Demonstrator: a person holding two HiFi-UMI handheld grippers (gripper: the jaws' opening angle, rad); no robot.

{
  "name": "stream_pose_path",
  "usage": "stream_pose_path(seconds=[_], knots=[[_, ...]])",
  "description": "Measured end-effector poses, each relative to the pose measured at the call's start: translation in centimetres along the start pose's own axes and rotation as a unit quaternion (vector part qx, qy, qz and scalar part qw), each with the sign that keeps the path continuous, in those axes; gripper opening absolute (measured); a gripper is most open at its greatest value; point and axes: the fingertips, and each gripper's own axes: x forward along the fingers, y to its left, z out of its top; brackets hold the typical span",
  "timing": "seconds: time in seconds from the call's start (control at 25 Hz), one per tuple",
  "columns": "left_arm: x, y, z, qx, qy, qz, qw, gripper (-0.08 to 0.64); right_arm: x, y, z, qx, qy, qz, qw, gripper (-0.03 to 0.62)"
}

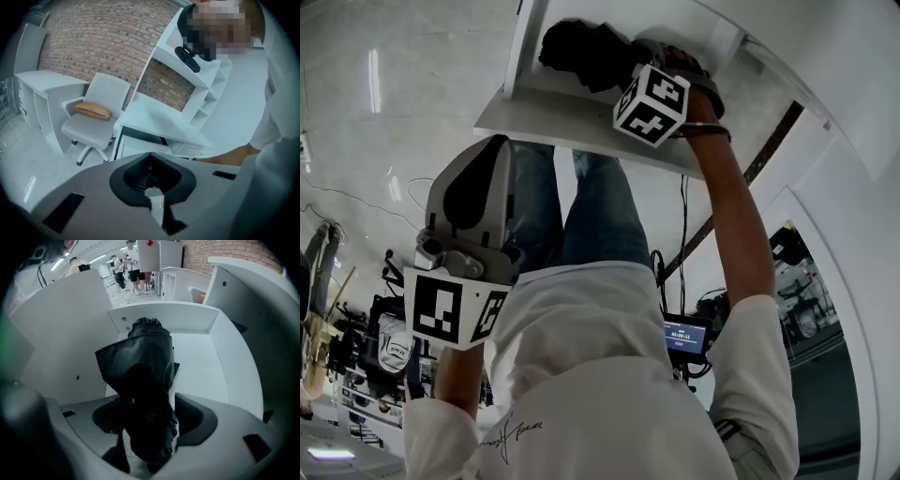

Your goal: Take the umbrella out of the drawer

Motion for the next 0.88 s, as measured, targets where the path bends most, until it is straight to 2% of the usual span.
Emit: stream_pose_path(seconds=[0.4, 0.72, 0.88], knots=[[0.3, 0.5, -0.3, -0.013, 0.001, -0.002, 0.9999, 0.015, 1.5, 0.2, -0.1, -0.01, 0.014, 0.006, 1.0, 0.262], [0.4, 1.0, -0.5, -0.02, 0.003, 0.003, 0.9998, 0.015, 2.4, 0.0, 0.0, -0.023, 0.023, -0.012, 0.999, 0.264], [0.5, 0.9, -0.5, -0.024, 0.0, 0.002, 0.9997, 0.015, 2.8, 0.0, -0.2, -0.018, 0.025, 0.002, 1.0, 0.267]])
